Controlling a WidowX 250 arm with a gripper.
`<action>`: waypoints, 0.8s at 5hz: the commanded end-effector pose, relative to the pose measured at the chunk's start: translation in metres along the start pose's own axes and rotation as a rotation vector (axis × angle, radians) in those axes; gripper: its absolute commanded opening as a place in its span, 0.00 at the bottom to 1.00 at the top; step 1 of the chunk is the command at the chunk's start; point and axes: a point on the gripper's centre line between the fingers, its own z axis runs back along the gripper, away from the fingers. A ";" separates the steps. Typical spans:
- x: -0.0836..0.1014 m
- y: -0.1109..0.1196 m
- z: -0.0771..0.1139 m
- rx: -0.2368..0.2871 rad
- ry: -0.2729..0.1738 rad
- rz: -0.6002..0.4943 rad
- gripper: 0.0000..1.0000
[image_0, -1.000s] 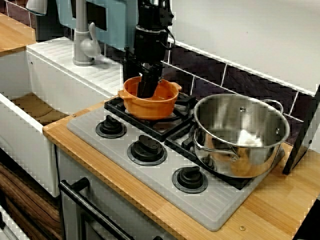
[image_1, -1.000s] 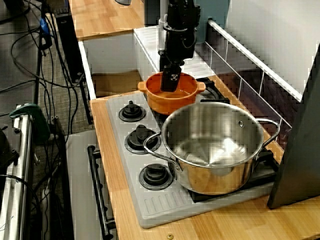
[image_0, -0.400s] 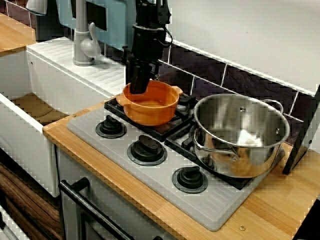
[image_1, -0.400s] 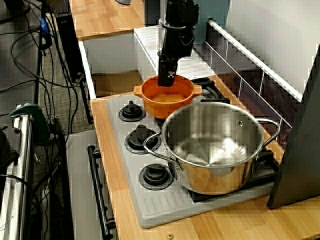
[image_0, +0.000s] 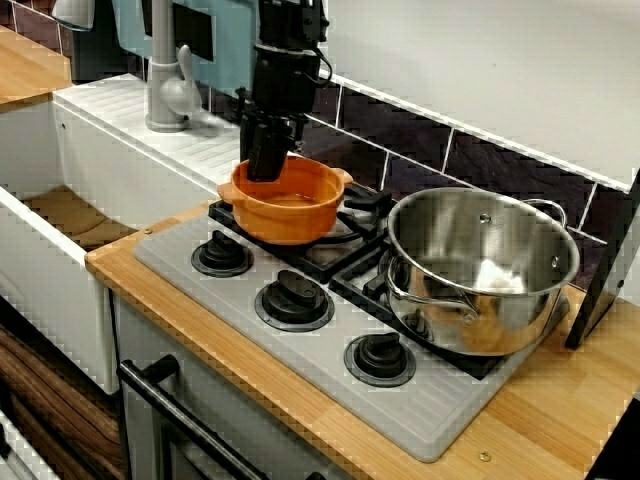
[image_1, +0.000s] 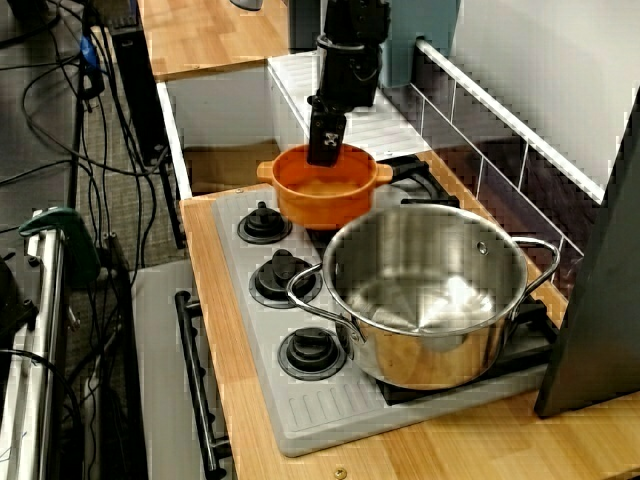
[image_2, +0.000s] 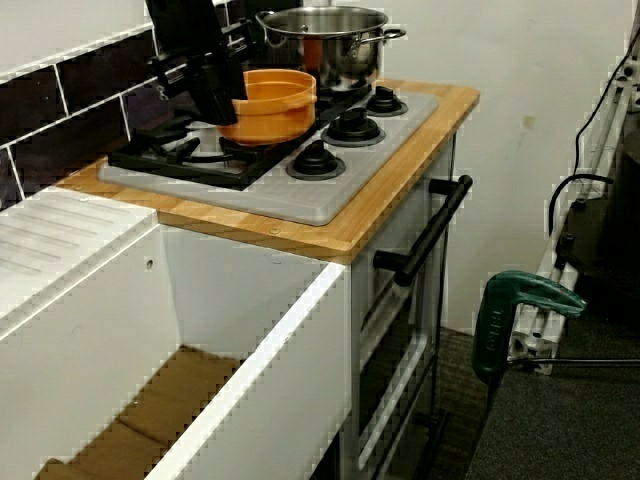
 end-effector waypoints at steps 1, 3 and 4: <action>-0.008 -0.005 0.050 0.083 -0.136 -0.124 0.00; 0.004 -0.001 0.058 0.151 -0.185 -0.226 0.00; 0.008 -0.003 0.059 0.191 -0.186 -0.301 0.00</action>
